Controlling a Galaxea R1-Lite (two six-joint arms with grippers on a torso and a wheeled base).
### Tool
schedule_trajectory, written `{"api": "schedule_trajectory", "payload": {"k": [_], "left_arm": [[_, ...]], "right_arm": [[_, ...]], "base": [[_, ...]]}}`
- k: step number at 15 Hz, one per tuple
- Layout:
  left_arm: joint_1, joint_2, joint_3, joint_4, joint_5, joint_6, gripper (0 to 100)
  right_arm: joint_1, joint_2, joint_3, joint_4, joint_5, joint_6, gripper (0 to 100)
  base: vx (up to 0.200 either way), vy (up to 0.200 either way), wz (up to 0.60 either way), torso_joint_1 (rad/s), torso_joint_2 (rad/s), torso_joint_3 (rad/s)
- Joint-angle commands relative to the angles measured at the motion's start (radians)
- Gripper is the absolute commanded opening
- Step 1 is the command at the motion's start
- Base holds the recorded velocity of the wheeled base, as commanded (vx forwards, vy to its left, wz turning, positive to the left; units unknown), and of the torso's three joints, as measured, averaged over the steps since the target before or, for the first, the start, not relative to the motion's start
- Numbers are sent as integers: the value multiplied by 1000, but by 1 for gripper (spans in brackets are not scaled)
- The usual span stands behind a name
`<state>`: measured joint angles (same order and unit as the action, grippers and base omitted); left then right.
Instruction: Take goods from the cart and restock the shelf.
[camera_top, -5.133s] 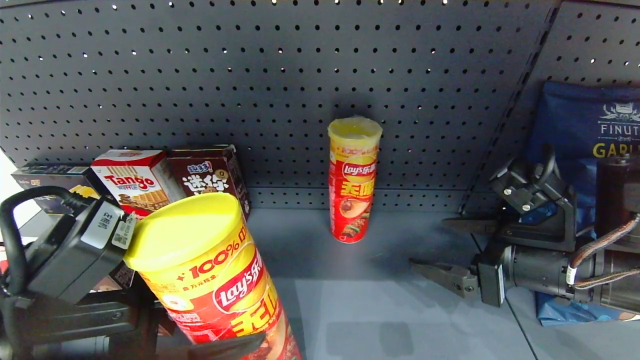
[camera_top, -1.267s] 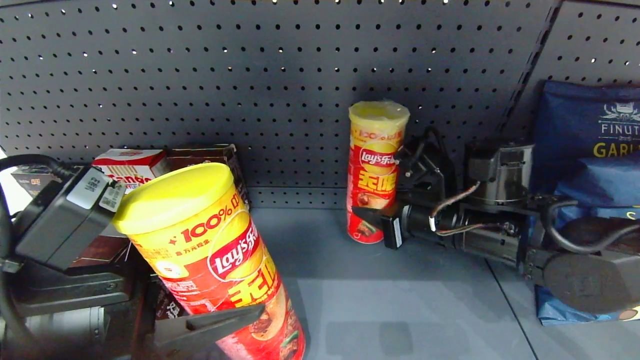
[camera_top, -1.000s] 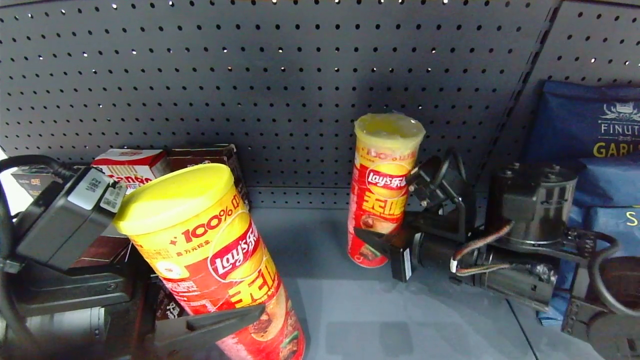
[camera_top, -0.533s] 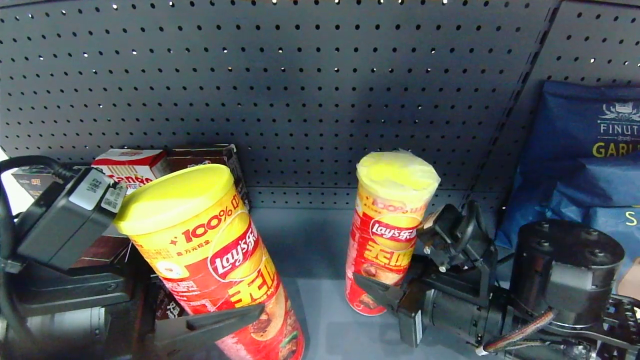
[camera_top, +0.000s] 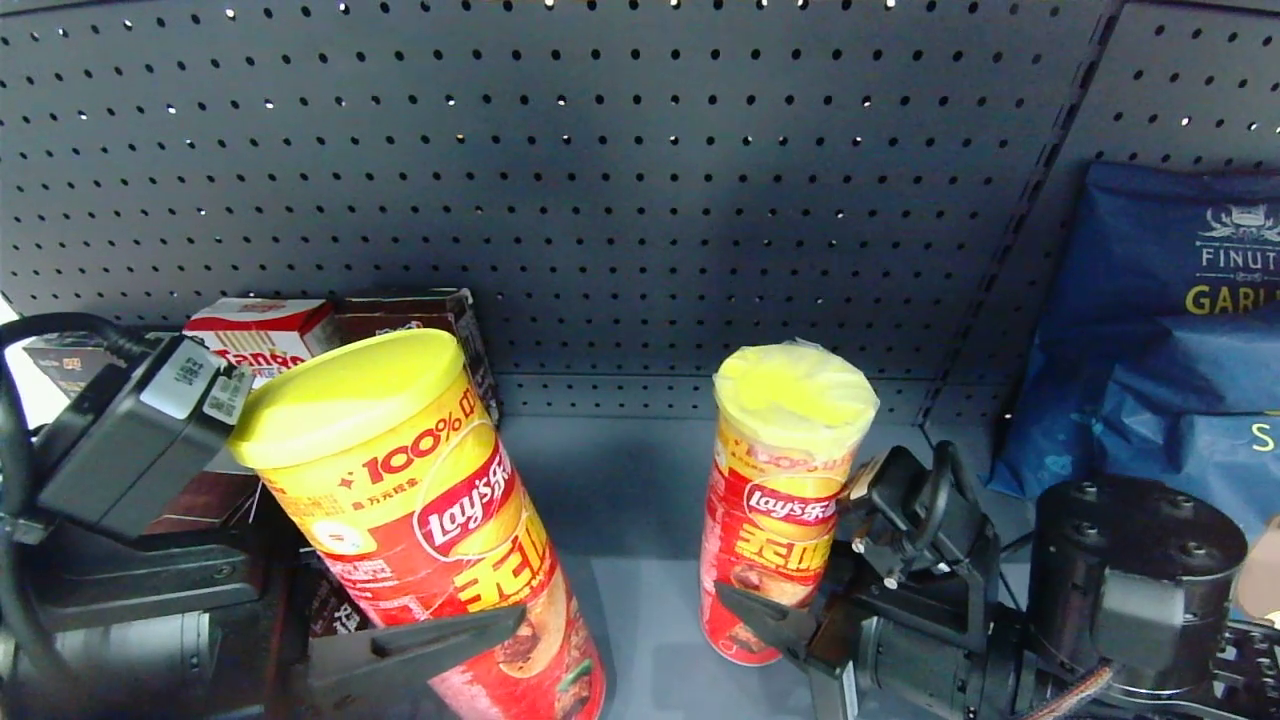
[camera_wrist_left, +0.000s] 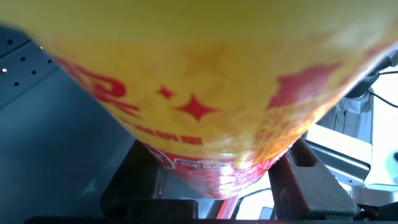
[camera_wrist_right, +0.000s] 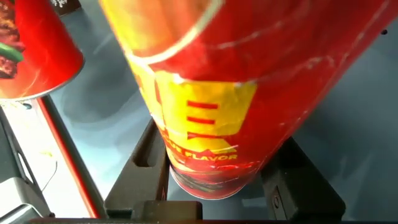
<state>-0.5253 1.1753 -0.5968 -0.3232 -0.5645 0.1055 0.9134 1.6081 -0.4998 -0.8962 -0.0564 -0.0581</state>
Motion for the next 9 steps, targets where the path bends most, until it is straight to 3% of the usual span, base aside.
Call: {"api": "schedule_trajectory", "payload": {"k": [1,9], "left_arm": [[2,-2,2,0,0,0,0],[2,-2,8,0,0,0,0]], "right_arm": [[2,-7,14,2,0,-2,0],[45,-10,60,-36,0,-3,0]], "base": [[0,0,0,0,0,0],[0,0,0,0,0,0]]}}
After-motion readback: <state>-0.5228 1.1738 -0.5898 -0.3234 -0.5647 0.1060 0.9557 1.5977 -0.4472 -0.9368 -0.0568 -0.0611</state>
